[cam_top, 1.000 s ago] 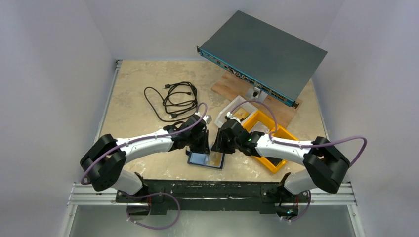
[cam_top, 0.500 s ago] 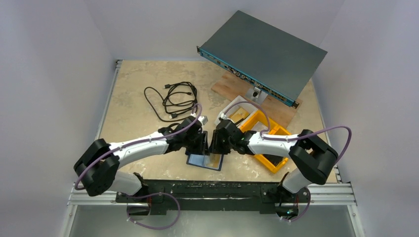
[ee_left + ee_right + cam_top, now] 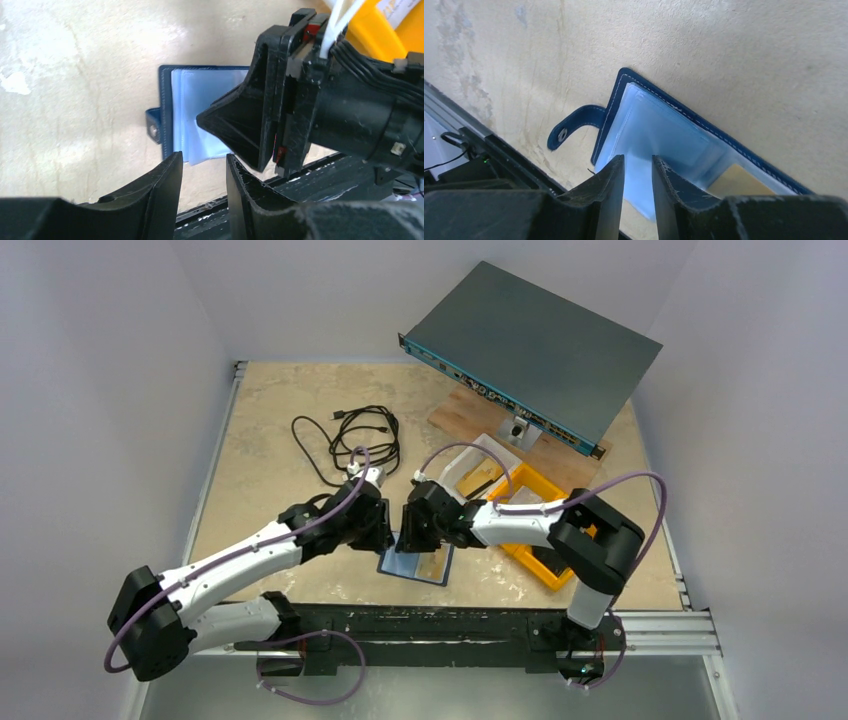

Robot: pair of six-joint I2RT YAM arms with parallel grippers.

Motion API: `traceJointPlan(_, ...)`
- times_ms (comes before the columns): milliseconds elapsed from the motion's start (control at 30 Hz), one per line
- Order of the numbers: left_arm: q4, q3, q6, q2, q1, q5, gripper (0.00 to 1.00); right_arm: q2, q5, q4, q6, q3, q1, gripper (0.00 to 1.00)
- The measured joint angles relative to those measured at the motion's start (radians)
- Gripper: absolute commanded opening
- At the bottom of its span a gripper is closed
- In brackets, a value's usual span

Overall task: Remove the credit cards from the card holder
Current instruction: Remove the credit card from the card holder.

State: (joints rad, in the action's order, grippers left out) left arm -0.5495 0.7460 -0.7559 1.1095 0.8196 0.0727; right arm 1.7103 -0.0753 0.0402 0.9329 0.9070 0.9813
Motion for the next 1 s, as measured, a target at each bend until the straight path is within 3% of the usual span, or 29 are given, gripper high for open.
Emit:
traceJointPlan(167,-0.037,-0.024,0.0,-0.037,-0.002,0.013,0.33,0.062,-0.022,-0.011,0.0,0.041,0.005,0.26)
traceJointPlan(367,-0.02,-0.025,0.0,-0.019,-0.005,-0.027,0.29,0.021,-0.001,0.032,0.0,0.037,0.006,0.3)
traceJointPlan(700,0.111,-0.016,-0.003,0.148,-0.006,-0.202,0.25,-0.264,0.123,0.14,0.05,-0.081,-0.001,0.32)
traceJointPlan(1000,0.261,0.006,-0.037,0.345,-0.011,-0.343,0.25,-0.293,0.183,0.246,0.089,-0.193,-0.006,0.27)
